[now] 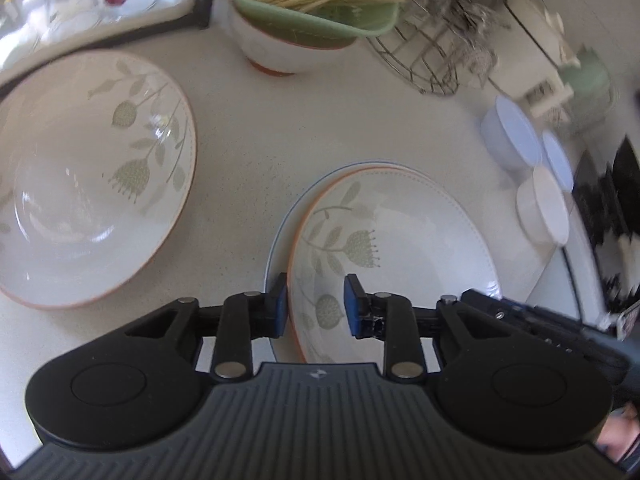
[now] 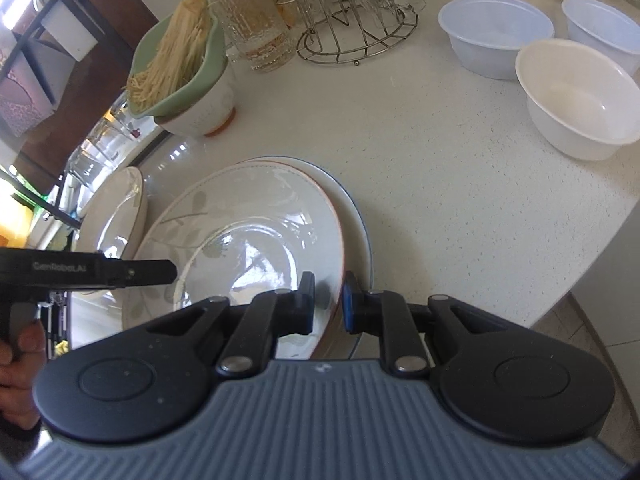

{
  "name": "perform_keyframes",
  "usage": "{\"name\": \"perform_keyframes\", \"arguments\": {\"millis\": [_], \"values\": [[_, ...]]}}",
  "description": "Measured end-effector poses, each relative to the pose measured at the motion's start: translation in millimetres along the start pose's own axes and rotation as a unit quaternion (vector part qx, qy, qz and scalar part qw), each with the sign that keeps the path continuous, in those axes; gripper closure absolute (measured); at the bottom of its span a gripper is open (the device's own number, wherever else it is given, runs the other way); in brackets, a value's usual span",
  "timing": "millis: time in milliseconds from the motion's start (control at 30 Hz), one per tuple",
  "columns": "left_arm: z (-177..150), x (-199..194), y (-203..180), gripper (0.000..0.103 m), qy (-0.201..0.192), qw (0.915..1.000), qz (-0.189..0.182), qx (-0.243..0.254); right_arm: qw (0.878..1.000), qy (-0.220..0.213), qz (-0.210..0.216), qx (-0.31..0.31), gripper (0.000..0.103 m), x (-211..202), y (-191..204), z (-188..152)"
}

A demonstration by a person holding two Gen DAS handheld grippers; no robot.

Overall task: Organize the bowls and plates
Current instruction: 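Lift the leaf plate with both grippers and carry it over the rose plate, then lower the leaf plate onto the rose plate and open the left gripper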

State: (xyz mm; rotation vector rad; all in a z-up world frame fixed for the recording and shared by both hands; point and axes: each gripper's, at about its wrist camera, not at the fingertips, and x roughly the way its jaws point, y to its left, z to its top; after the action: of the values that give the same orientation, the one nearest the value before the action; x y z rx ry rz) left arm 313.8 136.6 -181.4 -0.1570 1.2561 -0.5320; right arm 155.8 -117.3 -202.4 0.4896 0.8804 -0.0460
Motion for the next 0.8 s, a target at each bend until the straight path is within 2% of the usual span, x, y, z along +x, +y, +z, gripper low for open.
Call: {"name": "perform_keyframes", "arguments": {"millis": [300, 567, 800], "values": [[-9.4, -7.5, 0.5, 0.071, 0.001, 0.9994, 0.008, -0.032, 1.0, 0.011, -0.003, -0.029, 0.085, 1.5, 3.9, 3.9], [-25.7, -17.3, 14.1, 0.071, -0.001, 0.9957, -0.021, -0.09, 0.998, 0.017, -0.003, -0.054, 0.086, 2.8, 5.8, 6.3], [-45.2, -26.3, 27.1, 0.071, -0.022, 0.9858, -0.05, -0.159, 0.996, 0.011, -0.007, -0.09, 0.087, 6.2, 10.5, 6.6]]}}
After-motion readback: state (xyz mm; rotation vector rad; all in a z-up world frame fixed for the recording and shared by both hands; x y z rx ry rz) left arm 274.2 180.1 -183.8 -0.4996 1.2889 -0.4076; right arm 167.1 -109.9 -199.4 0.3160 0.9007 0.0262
